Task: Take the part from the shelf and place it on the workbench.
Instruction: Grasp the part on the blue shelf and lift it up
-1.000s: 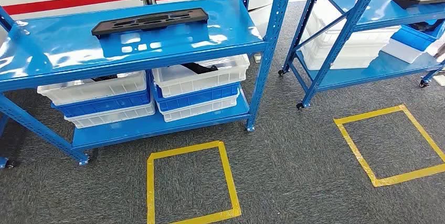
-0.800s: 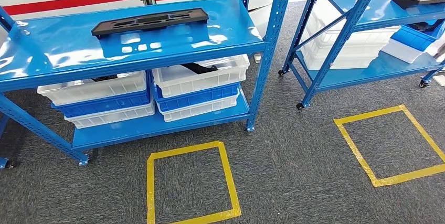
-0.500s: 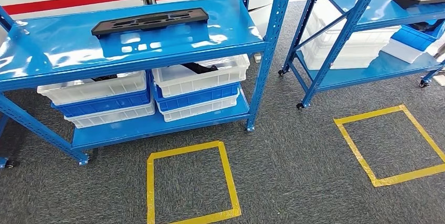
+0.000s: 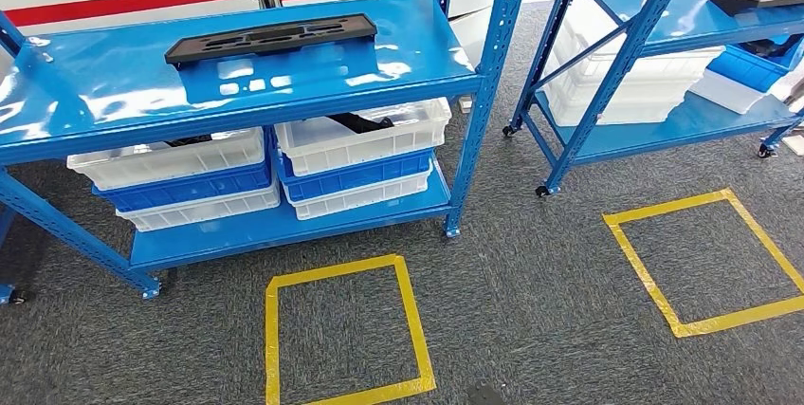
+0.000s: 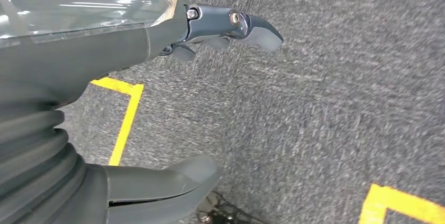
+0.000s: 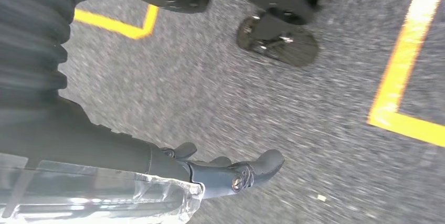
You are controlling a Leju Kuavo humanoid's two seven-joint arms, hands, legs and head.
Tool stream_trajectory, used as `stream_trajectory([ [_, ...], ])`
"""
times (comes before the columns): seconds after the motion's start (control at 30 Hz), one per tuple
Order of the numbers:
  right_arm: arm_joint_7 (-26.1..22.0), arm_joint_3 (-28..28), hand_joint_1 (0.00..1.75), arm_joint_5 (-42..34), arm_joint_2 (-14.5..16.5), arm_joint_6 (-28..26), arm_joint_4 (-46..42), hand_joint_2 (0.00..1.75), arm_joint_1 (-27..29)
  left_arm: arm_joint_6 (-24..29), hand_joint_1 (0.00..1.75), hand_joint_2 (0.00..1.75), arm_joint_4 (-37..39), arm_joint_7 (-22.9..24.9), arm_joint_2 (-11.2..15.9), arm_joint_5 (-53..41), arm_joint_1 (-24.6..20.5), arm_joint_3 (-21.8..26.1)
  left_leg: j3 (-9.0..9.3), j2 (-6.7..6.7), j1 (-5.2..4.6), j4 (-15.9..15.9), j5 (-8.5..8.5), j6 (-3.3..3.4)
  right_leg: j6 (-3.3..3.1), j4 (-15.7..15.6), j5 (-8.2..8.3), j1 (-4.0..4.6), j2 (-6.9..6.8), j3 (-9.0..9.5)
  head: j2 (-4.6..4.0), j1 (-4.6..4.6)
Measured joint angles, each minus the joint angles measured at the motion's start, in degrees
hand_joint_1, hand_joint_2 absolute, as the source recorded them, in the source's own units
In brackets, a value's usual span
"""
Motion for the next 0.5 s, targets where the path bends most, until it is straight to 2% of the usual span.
stream_trajectory([
  [0.3, -4.79, 0.32, 0.0, 6.71, 1.73, 0.02, 0.1, 1.75, -8.51, 2.68, 0.0, 1.75, 2.15, -6.88, -1.4, -9.15, -3.22, 10.21, 0.0, -0.01, 0.0, 0.0, 0.1, 0.01, -0.02, 0.04, 0.06, 0.01, 0.0, 0.04, 0.0, 0.0],
  [0.5, -10.42, 4.16, 0.0, 8.09, 2.38, 1.04, -3.77, 1.75, -14.57, 3.14, 0.0, 1.75, 3.19, -9.81, -1.39, -14.1, -5.58, 14.08, 0.01, -0.01, 0.0, 0.02, 0.19, 0.01, -0.11, 0.07, 0.12, 0.11, 0.0, 0.04, 0.0, 0.0],
])
